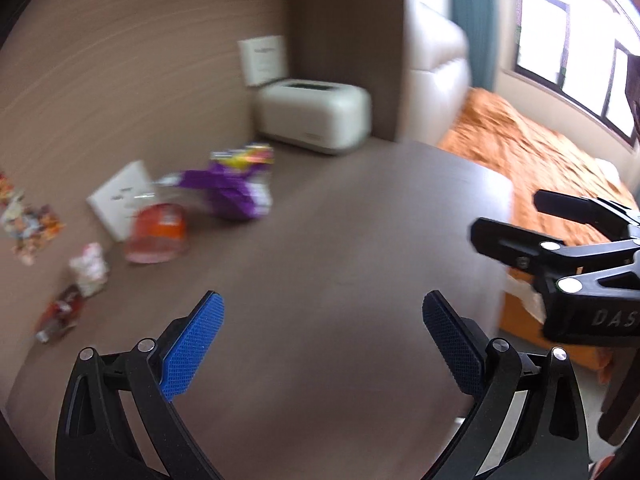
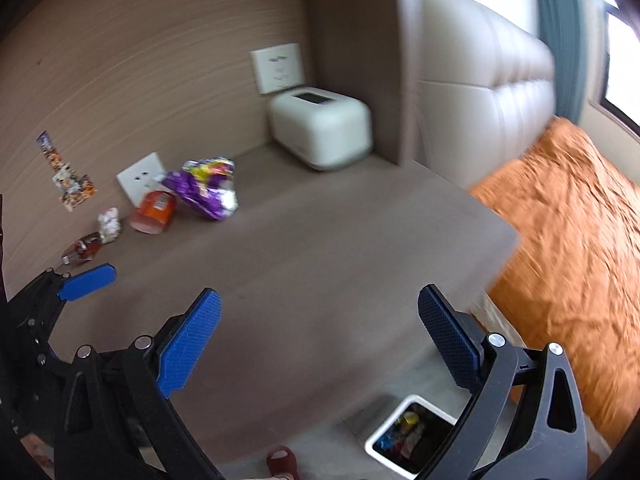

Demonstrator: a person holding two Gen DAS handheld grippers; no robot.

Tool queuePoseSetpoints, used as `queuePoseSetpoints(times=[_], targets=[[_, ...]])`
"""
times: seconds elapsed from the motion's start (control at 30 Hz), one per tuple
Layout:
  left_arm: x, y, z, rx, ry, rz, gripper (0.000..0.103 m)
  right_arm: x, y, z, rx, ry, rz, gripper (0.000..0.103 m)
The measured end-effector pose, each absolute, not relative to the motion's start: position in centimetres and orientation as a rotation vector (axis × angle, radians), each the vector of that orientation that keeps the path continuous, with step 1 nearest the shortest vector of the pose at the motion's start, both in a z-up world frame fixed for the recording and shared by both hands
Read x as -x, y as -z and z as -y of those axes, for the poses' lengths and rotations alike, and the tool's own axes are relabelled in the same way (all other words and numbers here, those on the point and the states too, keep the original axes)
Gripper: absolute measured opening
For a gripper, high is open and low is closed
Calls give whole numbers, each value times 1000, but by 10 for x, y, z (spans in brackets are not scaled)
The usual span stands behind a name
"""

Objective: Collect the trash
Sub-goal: 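Raise both open tools from the bin back toward the desk, then grasp the red box with the left tool while the right tool grasps the pink bottle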

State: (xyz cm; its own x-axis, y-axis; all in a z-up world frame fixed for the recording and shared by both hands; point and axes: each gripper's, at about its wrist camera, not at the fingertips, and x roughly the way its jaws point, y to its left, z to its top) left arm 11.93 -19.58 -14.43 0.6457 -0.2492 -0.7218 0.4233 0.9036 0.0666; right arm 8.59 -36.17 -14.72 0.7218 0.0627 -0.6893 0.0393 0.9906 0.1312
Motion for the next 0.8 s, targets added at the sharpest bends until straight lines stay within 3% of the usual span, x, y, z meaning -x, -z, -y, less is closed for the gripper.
queuePoseSetpoints(times=[0.4,0.8], targets=[[-167,160,51,-215,15,-769,98,-166,153,260,-81,-223,-807,98],[-215,198,-55,-368,-93,-796,97,-247,201,156,19,-246,-848,98]])
